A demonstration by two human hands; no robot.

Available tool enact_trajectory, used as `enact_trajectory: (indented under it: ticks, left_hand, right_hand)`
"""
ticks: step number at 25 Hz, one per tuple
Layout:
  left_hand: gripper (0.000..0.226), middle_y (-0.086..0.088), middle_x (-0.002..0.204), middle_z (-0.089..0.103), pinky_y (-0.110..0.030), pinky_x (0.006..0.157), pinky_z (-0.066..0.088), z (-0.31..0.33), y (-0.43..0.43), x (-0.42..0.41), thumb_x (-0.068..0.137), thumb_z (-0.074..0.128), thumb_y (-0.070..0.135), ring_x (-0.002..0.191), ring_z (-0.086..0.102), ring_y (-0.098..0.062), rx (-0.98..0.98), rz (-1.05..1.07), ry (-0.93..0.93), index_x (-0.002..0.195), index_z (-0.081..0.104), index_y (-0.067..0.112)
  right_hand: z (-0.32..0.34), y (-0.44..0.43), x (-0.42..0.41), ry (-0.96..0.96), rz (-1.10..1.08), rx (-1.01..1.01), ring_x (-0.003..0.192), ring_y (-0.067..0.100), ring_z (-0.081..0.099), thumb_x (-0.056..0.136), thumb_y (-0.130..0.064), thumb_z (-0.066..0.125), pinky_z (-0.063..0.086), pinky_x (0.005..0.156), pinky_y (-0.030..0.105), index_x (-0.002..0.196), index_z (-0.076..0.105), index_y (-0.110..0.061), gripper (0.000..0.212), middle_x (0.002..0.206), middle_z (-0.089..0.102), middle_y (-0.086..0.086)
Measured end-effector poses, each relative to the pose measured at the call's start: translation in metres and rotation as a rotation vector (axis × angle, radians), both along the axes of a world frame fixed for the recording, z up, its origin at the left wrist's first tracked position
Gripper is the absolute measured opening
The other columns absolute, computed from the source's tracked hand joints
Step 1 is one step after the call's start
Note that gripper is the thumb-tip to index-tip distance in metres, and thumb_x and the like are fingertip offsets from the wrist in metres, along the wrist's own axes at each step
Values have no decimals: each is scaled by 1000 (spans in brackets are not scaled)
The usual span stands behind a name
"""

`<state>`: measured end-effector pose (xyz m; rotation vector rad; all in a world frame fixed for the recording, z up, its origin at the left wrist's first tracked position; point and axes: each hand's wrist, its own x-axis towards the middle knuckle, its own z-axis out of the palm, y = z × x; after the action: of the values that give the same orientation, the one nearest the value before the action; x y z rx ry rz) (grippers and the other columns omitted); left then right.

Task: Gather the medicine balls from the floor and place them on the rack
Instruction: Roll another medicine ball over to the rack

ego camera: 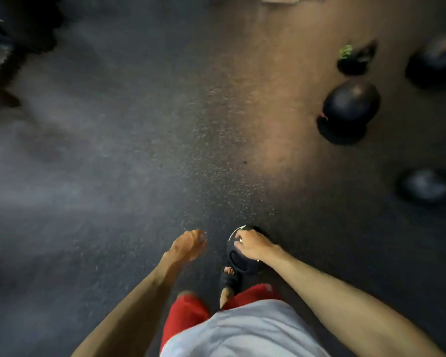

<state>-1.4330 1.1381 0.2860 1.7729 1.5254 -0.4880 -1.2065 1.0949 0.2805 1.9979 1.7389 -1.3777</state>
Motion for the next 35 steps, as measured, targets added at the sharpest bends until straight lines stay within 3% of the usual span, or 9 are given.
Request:
enact_trajectory:
  ticks: [8,12,16,21,25,30,35]
  left_hand:
    - [36,-13,128,64,-38,99,46,-40,104,72,102,50,34,121,59,-33,-56,-662,-34,130,58,13]
    - [34,-14,122,68,-41,96,51,-72,139,84,99,52,38,113,64,-32,-165,-916,-19,124,61,18]
    - [32,-13,120,68,-38,95,51,-103,158,94,98,56,37,111,64,-33,-230,-1062,-30,122,62,17]
    - [33,-13,122,67,-36,93,48,-176,156,111,101,53,34,114,62,-33,-256,-1163,3,128,59,16]
    - [38,-13,123,66,-33,91,46,-273,149,121,101,54,34,116,61,-34,-296,-1041,12,134,53,16]
    - [56,-17,147,50,-45,111,38,-395,132,136,104,42,45,133,48,-37,-388,-577,-25,154,31,22]
    - [65,-9,164,22,-54,118,29,-490,117,144,103,35,55,147,29,-34,-448,-181,-57,159,18,27]
  right_hand:
    - [-23,-21,-8,-92,-626,-74,125,35,54,101,-37,46,45,97,39,133,55,-16,39,135,59,16]
    - [-35,-20,-42,-105,-941,-122,117,35,59,101,-35,46,49,94,40,125,59,-14,35,129,64,14]
    - [-58,-19,-80,-102,-1153,-158,120,35,57,102,-33,47,48,97,42,130,57,-14,36,128,63,15]
    - [-138,-26,-100,-118,-1264,-161,125,35,52,102,-33,47,45,101,45,136,52,-15,39,132,58,16]
    - [-248,-29,-98,-181,-1179,-136,138,34,36,98,-39,51,33,112,52,146,41,-21,52,145,44,12]
    - [-383,-23,-69,-367,-975,-14,154,37,0,95,-59,47,7,121,63,159,14,-29,77,167,8,13]
    - [-481,-17,-41,-479,-839,176,154,37,-3,93,-64,46,5,120,66,158,22,-27,79,167,7,17]
